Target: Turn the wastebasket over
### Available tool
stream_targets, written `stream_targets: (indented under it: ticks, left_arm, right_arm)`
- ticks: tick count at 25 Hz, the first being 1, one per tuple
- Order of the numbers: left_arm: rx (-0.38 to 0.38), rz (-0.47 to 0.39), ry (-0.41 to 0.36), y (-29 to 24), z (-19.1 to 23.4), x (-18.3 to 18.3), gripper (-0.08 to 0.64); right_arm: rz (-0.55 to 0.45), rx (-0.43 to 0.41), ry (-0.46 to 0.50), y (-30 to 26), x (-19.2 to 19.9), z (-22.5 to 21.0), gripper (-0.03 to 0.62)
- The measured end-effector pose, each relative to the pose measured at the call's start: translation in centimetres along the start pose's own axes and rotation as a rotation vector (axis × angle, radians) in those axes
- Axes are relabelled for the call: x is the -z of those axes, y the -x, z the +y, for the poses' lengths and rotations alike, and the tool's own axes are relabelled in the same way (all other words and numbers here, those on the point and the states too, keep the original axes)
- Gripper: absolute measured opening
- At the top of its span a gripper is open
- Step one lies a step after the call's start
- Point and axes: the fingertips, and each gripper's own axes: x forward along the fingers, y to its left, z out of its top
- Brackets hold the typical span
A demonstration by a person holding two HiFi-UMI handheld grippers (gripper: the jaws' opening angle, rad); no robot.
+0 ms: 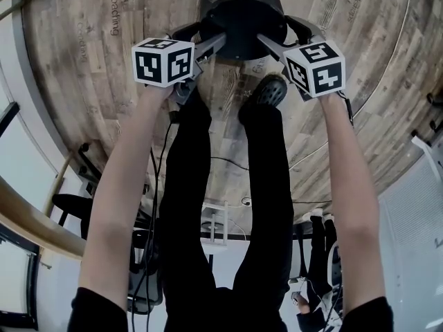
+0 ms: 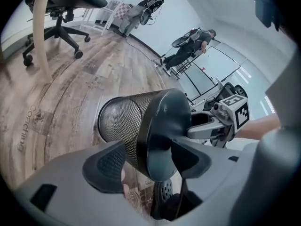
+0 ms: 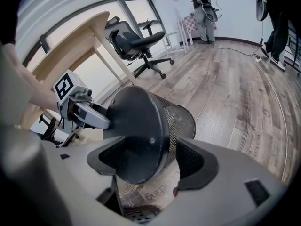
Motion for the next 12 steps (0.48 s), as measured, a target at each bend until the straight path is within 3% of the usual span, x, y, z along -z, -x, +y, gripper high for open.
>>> stream_targets:
  ticks: [5, 8, 12]
  left_arm:
    - [0.060, 0.049, -0.011, 0.2, -1.0, 1.2, 0.331]
    - [0.089, 0.107, -0.053, 0.3, -1.5, 2.6, 0.341]
    - [0.124, 0.134, -0.025, 0.7, -1.7, 3.8, 0.347]
  right_arm:
    - [-0.010, -0.051, -0.085, 0.3, 0.3, 0.3, 0.342]
    - [0.021, -0.086, -0.070, 0.6, 0.9, 0.7, 0.341]
    - [0.085, -0.116, -0.014, 1.1, 2.4, 1.6, 0.341]
